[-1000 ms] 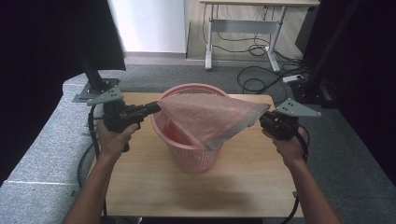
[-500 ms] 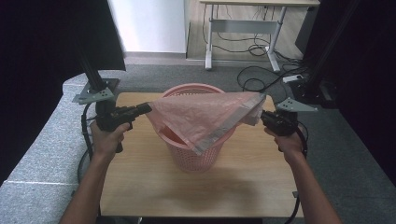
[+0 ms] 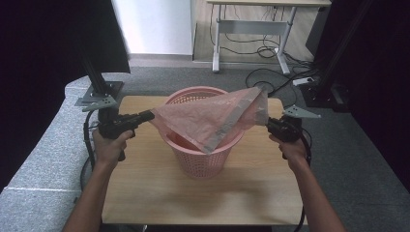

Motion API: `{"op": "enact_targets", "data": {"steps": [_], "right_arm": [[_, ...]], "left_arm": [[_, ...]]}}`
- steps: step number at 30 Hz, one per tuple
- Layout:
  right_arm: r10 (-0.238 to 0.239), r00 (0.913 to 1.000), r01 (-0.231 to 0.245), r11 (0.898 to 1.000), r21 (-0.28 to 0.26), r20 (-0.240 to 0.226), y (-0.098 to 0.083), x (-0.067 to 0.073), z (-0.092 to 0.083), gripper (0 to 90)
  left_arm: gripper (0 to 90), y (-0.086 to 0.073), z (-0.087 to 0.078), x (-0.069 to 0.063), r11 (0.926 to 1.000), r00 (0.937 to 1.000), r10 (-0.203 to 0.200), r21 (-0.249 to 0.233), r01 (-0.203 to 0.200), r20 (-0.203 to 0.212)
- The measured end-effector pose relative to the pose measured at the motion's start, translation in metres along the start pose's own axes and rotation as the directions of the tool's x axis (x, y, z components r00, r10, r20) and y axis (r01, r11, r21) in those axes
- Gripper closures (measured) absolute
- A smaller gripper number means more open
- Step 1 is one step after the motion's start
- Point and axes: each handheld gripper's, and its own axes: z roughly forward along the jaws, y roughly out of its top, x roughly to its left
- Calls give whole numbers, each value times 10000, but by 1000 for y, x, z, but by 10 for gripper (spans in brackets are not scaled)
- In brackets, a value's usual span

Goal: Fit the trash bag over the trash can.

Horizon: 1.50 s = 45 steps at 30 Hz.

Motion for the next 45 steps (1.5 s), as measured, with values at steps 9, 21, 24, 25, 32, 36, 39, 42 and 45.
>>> {"op": "enact_targets", "data": {"steps": [9,21,24,25,32,36,39,42,45], "right_arm": [[-100,9993,121,9982,-587,358,-11,11,-57,485],[-713,9969,676,9922,-1047,-320,9,39,-78,486],[-886,9958,858,9907,-1054,-216,21,42,-69,485],[-873,9960,850,9909,-1045,-177,23,42,-67,486],[-728,9972,708,9916,-1080,-145,36,38,-51,505],[-816,9958,849,9926,-872,409,42,44,-49,512],[-770,9954,826,9912,-1038,571,45,43,-55,510],[-632,9972,679,9891,-1308,394,45,41,-65,514],[-863,9961,878,9880,-1274,172,45,47,-68,519]], "left_arm": [[900,-7,4,-4,9999,9999,147,58,-147,51],[900,-6,14,-10,9996,9996,214,186,-216,157],[900,-6,14,-8,9996,9997,186,208,-189,151],[900,-7,14,-8,9996,9998,162,207,-165,152],[900,-7,12,-7,9998,9998,134,167,-137,163],[900,-7,11,-6,9998,9998,116,152,-119,176],[900,-7,11,-6,9998,9997,111,142,-114,217],[900,-7,11,-6,9998,9997,111,148,-114,221],[900,-7,12,-7,9999,9997,102,130,-105,220]]}}
